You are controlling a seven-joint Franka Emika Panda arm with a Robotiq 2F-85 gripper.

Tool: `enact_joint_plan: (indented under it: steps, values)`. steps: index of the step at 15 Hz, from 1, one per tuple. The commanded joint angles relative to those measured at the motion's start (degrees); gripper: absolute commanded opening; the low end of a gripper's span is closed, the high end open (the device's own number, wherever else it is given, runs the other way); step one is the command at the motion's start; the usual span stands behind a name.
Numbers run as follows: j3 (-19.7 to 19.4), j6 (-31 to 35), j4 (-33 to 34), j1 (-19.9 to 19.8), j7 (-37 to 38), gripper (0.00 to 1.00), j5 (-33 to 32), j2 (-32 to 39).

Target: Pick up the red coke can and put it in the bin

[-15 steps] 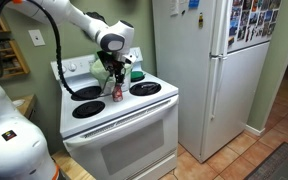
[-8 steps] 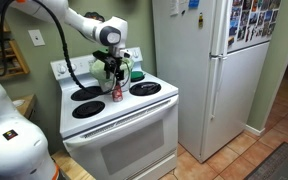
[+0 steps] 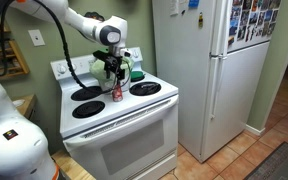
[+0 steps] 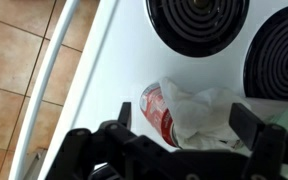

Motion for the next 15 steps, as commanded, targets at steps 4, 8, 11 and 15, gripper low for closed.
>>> enact_joint_plan:
  steps: [4, 8, 11, 15]
  values:
    - [1.10, 8.61, -2.21, 2.43, -14.21, 1.00, -4.04, -1.07]
    - [1.18, 8.09, -3.56, 3.20, -20.44, 1.00, -5.70, -0.58]
    - [1.42, 11.24, -5.16, 3.57, -23.24, 1.00, -7.31, -0.37]
    - [1.60, 18.19, -7.10, 4.45, -27.89, 1.00, -6.19, -0.08]
